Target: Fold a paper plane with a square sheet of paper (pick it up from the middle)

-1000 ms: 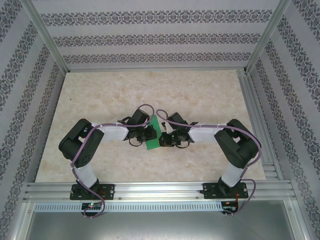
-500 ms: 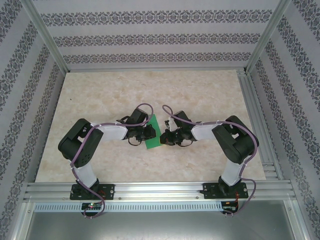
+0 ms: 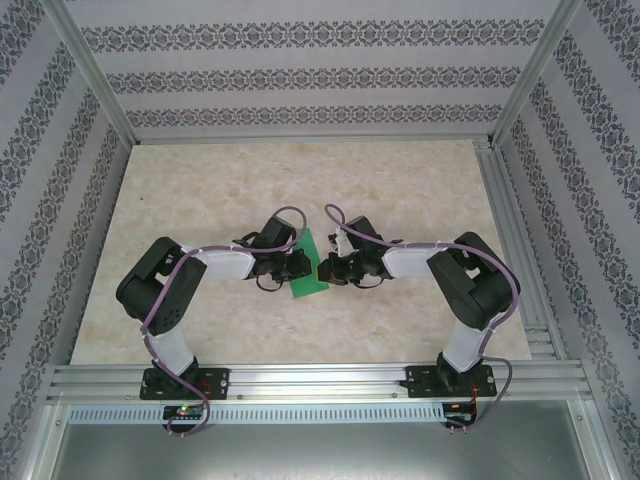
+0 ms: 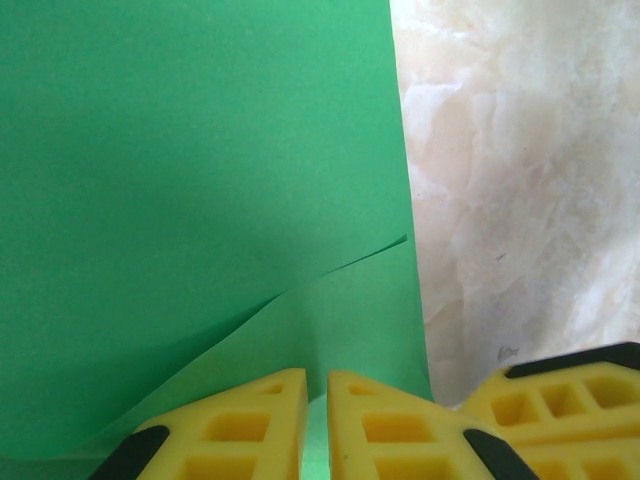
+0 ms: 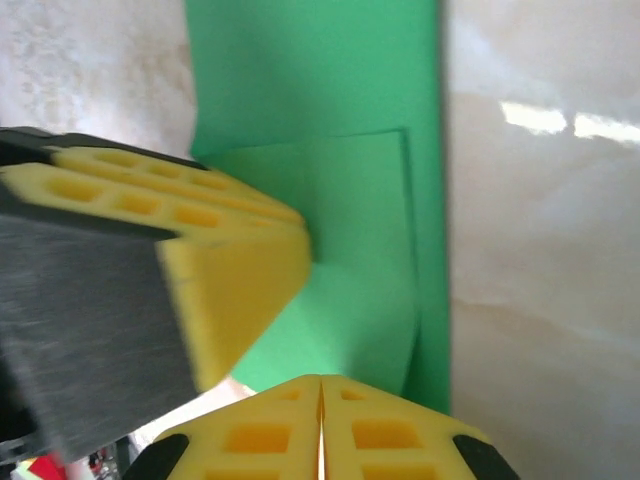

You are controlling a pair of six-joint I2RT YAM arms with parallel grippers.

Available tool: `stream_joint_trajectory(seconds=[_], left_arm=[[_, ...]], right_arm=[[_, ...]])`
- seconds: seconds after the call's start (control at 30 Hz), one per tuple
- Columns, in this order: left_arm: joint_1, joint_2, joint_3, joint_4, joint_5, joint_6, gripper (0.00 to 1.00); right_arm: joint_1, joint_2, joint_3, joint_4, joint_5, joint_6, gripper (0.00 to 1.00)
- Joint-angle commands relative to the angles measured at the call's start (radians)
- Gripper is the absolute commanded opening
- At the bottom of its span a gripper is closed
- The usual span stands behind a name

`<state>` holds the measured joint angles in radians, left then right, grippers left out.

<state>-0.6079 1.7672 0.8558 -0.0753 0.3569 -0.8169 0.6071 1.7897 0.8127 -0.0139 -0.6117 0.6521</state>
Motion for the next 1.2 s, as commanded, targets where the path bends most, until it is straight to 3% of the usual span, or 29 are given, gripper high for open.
stream_joint_trajectory(seconds=[0.0, 0.3, 0.73, 1.0, 1.17], left_arm=[[0.018, 0.005, -0.015, -0.036, -0.026, 0.024, 0.15], [0.037, -0.025, -0.008, -0.083, -0.079, 0.066, 0.17], [0.177, -0.088, -0.07, -0.054, -0.052, 0.129, 0.16], [0.12, -0.259, -0.08, -0.027, 0.002, 0.159, 0.18], [0.055, -0.218, -0.103, 0.039, 0.027, 0.116, 0.17]], right_arm=[[0.013, 0.038, 0.012, -0.056, 0.04, -0.038, 0.1], [0.015, 0.068, 0.032, -0.24, 0.17, -0.108, 0.1], [0.033, 0.099, 0.055, -0.284, 0.221, -0.112, 0.09], [0.037, 0.092, 0.053, -0.273, 0.216, -0.099, 0.1], [0.037, 0.094, 0.047, -0.268, 0.217, -0.095, 0.1]])
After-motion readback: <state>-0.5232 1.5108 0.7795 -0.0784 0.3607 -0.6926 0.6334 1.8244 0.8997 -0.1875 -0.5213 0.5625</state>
